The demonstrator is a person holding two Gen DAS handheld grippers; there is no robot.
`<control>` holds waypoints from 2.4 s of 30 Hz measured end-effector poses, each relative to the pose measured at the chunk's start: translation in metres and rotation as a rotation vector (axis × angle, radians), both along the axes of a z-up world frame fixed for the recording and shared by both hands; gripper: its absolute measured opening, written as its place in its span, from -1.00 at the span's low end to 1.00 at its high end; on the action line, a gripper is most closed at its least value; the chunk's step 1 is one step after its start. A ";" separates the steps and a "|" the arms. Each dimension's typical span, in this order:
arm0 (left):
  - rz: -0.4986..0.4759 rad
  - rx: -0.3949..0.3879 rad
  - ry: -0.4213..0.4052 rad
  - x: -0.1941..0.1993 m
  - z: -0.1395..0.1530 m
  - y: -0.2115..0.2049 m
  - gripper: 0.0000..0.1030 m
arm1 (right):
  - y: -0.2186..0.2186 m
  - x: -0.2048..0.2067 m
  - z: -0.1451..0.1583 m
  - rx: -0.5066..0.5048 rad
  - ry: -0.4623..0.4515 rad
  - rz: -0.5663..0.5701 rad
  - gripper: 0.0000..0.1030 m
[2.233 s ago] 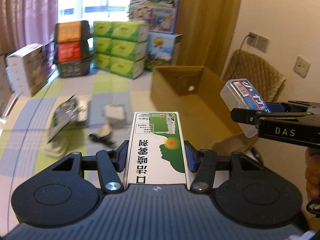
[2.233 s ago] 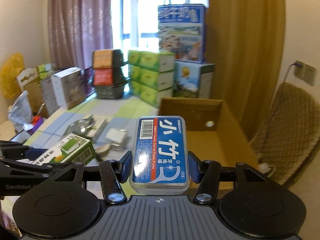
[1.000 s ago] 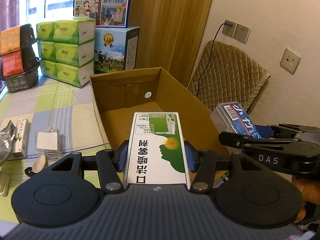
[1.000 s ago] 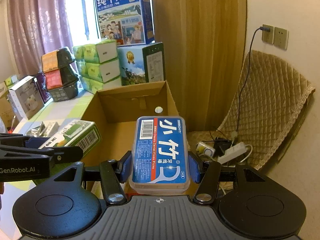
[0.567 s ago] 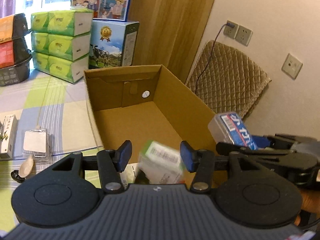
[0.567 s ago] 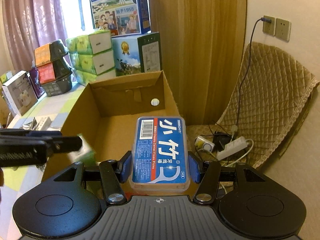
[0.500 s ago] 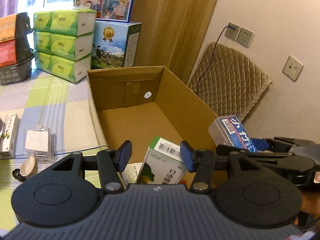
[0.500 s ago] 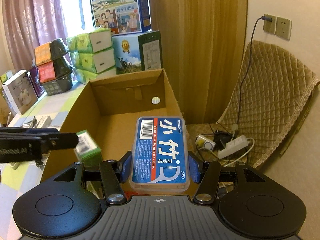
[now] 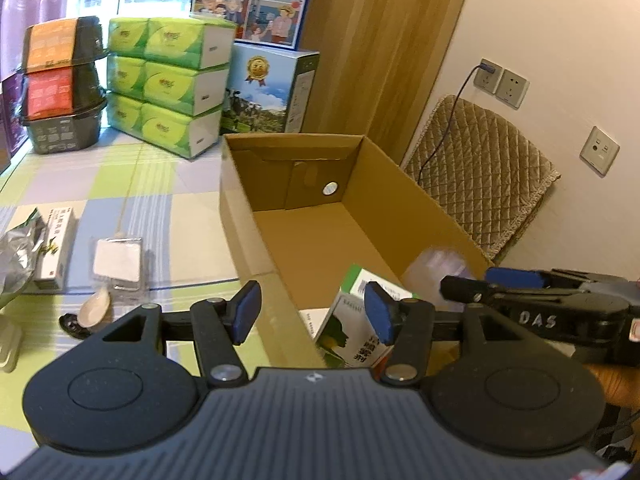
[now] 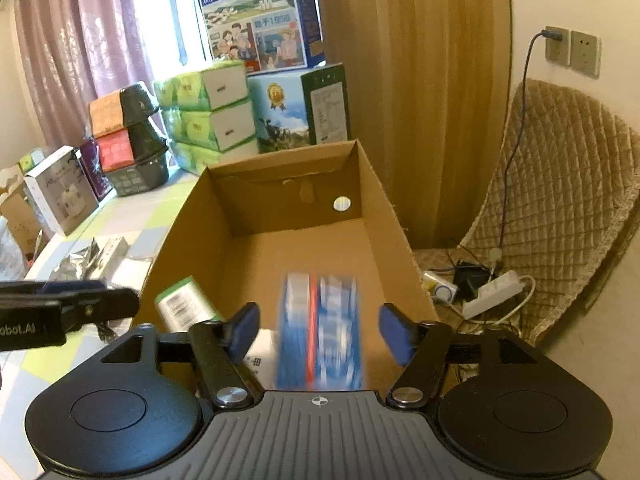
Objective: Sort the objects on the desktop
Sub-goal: 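Open both tools to drop the green-white box and floss case into the cardboard box, then move both tools back over the remaining table objects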
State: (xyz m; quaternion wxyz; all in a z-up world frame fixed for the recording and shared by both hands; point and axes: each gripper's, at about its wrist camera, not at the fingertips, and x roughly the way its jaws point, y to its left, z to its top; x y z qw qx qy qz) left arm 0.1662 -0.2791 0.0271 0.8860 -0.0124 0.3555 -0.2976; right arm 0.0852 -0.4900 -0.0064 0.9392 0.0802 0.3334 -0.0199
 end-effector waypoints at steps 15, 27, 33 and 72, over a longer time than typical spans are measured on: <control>0.062 0.007 0.006 -0.034 0.008 0.044 0.33 | 0.022 -0.043 0.025 0.024 -0.014 0.000 0.48; 0.125 0.013 -0.032 -0.070 0.024 0.095 0.87 | 0.085 -0.077 0.042 0.044 -0.040 0.085 0.91; 0.174 0.023 -0.049 -0.084 0.030 0.128 0.97 | 0.114 -0.083 0.046 0.045 -0.049 0.130 0.96; 0.366 0.184 -0.025 -0.064 -0.015 0.282 0.97 | 0.227 -0.042 -0.012 -0.001 0.043 0.330 0.96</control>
